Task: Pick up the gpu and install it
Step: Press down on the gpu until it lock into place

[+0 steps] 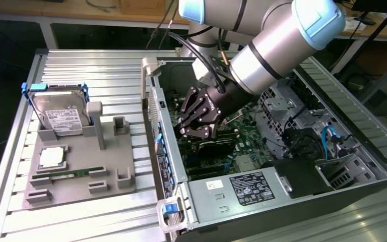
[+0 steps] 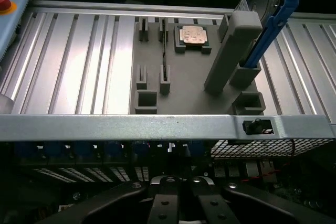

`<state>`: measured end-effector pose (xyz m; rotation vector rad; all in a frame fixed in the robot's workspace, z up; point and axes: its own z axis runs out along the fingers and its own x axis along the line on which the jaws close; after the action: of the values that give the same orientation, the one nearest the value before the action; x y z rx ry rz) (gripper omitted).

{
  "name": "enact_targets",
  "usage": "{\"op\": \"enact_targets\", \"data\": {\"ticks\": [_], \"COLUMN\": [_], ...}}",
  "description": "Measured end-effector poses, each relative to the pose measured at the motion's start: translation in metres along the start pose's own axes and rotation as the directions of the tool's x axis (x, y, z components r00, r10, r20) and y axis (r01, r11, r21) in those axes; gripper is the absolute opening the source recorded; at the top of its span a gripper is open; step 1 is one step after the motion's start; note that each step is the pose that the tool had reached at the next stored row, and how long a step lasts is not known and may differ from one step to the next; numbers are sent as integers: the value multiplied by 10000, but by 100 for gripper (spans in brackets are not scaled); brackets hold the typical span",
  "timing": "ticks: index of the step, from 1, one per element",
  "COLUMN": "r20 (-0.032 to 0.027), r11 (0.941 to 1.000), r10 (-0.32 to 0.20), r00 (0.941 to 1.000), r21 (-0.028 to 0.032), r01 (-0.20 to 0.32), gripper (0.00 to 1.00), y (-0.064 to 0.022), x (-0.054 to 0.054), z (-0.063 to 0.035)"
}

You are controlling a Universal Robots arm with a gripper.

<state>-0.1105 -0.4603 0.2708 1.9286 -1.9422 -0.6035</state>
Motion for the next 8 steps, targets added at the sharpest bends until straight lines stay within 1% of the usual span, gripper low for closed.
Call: {"op": "enact_targets", "data": {"ticks": [2, 4, 6, 8], "r20": [2, 29, 1, 4], "r11": [10000, 10000, 10000, 10000], "r10": [0, -12, 1, -1], "r00": [10000, 10000, 10000, 10000], "r21": [3, 16, 1, 2], "r01": [0, 12, -1, 1], "gripper": [11, 11, 11, 11], "y": [7, 20, 42, 53], "x": [-2, -7, -11, -16], "z": [-12, -47, -110, -154]}}
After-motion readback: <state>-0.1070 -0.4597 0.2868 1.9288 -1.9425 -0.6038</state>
